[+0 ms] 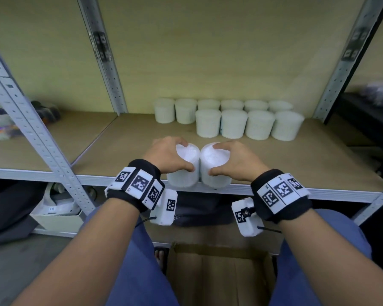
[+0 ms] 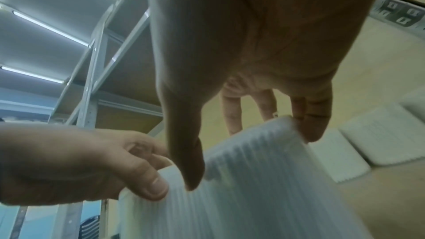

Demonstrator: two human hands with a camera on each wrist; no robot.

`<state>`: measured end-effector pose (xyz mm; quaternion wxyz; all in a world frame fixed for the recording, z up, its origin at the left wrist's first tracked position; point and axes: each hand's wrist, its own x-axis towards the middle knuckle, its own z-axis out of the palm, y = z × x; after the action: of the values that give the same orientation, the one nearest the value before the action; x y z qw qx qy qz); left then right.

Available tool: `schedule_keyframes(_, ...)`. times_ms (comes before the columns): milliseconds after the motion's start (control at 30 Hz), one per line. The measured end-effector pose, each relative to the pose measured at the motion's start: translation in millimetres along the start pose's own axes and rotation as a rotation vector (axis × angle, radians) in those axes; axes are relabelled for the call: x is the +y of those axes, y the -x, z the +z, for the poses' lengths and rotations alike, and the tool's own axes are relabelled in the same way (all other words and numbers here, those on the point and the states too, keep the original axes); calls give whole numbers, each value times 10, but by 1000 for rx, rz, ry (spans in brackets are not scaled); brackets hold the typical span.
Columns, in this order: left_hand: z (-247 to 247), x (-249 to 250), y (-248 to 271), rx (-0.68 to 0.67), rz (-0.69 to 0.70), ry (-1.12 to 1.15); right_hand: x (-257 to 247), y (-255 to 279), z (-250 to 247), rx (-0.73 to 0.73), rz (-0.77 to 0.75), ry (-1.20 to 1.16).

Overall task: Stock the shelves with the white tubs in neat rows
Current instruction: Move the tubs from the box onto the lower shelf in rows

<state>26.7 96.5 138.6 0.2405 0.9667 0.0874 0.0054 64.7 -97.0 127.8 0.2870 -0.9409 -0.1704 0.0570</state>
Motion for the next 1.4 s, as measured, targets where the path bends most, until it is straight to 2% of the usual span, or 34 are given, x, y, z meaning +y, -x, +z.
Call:
schedule_keyframes(200,141,-65,-112,41,-8,5,64,-198,169,43,19,44)
schedule_keyframes(467,129,-95,-38,34,81,-52,67,-176,135,-41,17,164)
schedule_keyframes(600,56,-86,44,74,122,-59,9,-54,49,74,-57,147)
schedule_keyframes(700,33,-49,93,69,145,-63,-33,-19,-14,64,-117,168)
schedule_keyframes(1033,66,-85,7,99,131,-27,-59,-134,-9,21,-151,198)
schedule_keyframes(1400,-91,-422,-440,128,65,-3,-326,-724,174,-2,-198,215)
